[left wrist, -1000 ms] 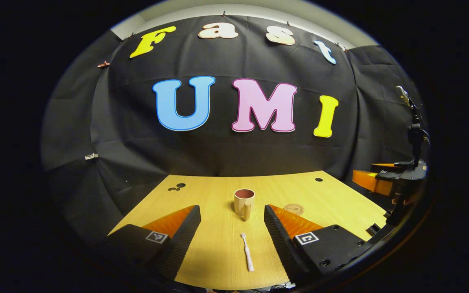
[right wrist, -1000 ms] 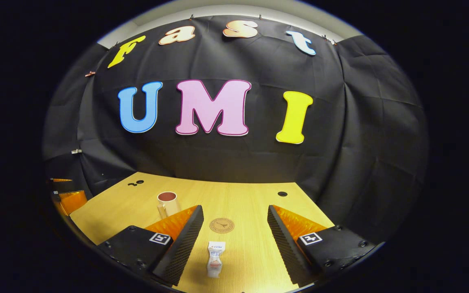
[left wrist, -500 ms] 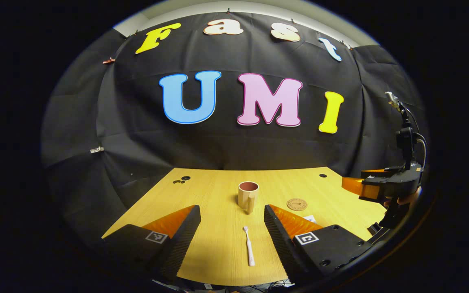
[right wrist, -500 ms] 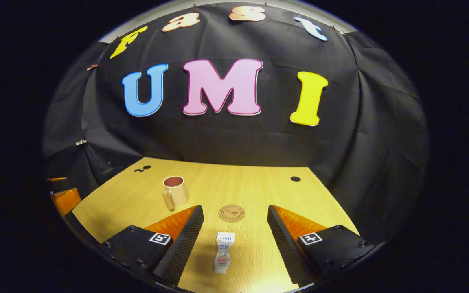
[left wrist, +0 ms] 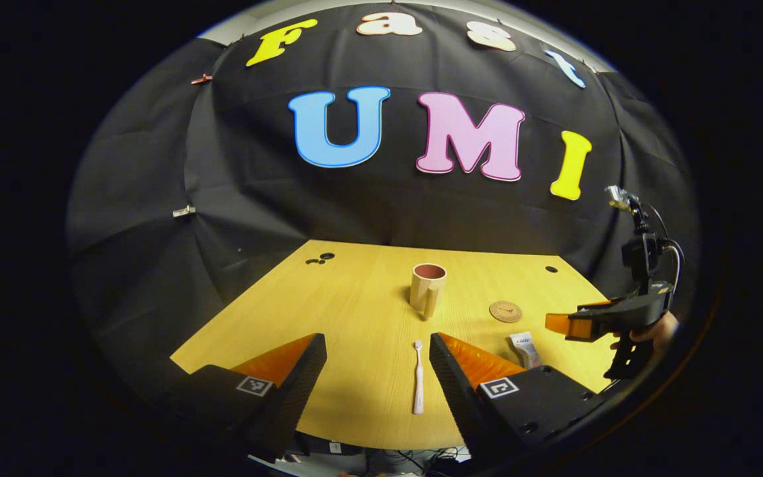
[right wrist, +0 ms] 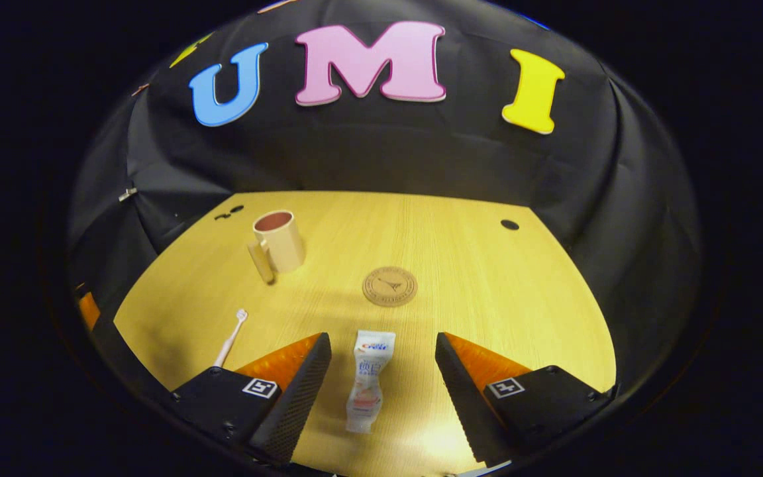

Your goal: Put the toothbrush and toothpaste on the desktop into the cup, then pick up the cup and place it on the coaster on the desktop.

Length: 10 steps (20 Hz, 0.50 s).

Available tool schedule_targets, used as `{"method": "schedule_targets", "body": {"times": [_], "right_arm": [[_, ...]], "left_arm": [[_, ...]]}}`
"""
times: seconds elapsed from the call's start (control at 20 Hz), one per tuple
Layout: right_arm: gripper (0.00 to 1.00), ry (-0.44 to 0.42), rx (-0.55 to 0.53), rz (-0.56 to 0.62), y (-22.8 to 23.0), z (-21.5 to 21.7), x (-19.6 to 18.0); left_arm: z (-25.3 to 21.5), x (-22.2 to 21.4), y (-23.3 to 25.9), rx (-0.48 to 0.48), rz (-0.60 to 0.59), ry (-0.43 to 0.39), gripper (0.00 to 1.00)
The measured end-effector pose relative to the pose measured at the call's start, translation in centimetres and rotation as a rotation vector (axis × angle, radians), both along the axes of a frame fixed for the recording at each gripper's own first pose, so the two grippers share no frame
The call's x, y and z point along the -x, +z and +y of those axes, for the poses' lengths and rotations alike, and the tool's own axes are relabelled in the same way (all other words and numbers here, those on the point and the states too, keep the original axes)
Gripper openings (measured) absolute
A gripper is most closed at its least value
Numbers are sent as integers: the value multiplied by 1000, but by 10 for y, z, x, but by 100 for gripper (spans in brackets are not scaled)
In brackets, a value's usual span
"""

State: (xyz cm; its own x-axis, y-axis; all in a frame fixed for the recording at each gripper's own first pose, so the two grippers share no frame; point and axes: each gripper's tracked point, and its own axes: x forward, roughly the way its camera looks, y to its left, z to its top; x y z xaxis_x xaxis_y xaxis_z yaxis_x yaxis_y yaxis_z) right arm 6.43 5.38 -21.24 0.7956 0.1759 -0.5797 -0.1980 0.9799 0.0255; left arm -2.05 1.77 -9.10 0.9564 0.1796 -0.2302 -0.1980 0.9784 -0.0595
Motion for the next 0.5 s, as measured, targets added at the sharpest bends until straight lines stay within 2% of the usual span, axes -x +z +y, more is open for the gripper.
{"method": "schedule_targets", "body": {"times": [0.3, 0.5], "right_arm": [[98, 48, 64, 160, -64, 2, -6], [98, 62, 76, 236, -89, 4, -8]], "left_arm": [[-10, -13, -14, 41, 50, 45, 98], [-16, -20, -18, 28, 74, 58, 98]]}}
